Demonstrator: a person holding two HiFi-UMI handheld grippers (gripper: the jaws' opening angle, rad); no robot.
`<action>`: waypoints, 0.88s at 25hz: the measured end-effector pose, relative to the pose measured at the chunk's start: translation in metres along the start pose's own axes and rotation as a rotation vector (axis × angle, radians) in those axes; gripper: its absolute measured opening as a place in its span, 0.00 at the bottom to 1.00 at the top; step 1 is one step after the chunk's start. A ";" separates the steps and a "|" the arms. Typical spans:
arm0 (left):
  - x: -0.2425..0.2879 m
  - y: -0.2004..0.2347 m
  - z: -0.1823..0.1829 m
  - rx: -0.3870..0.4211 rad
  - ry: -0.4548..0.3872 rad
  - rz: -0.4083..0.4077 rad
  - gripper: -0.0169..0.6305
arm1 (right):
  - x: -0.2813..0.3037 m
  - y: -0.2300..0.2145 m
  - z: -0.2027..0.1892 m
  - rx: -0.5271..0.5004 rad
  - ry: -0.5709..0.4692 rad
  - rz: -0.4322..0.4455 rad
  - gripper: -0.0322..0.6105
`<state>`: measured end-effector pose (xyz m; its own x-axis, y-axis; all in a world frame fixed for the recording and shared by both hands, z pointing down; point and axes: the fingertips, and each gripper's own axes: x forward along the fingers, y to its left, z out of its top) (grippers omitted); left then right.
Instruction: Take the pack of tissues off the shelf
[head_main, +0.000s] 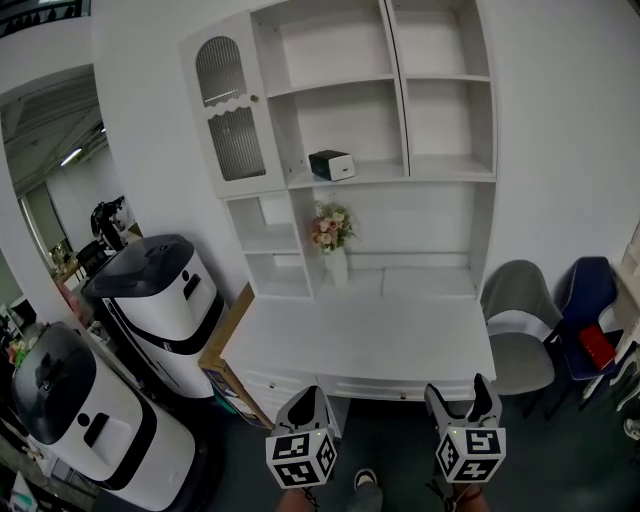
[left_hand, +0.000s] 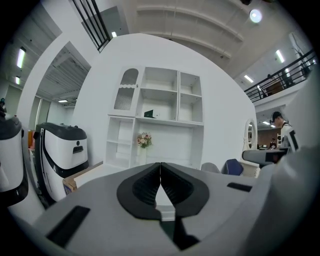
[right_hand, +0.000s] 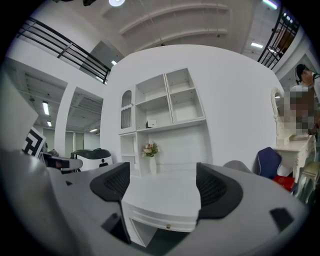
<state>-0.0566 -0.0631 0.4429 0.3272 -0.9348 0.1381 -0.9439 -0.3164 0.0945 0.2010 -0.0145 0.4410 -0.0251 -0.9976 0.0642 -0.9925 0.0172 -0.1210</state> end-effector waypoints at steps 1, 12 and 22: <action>0.008 0.000 0.001 0.001 -0.002 -0.003 0.05 | 0.007 -0.003 0.000 0.002 -0.002 -0.003 0.70; 0.151 0.023 0.044 0.013 -0.049 -0.039 0.05 | 0.140 -0.024 0.026 -0.004 -0.043 -0.024 0.70; 0.268 0.056 0.084 0.058 -0.058 -0.035 0.05 | 0.263 -0.036 0.045 0.040 -0.057 -0.033 0.70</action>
<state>-0.0256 -0.3446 0.4025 0.3585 -0.9302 0.0783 -0.9335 -0.3563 0.0406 0.2357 -0.2806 0.4175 0.0152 -0.9998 0.0127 -0.9871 -0.0170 -0.1594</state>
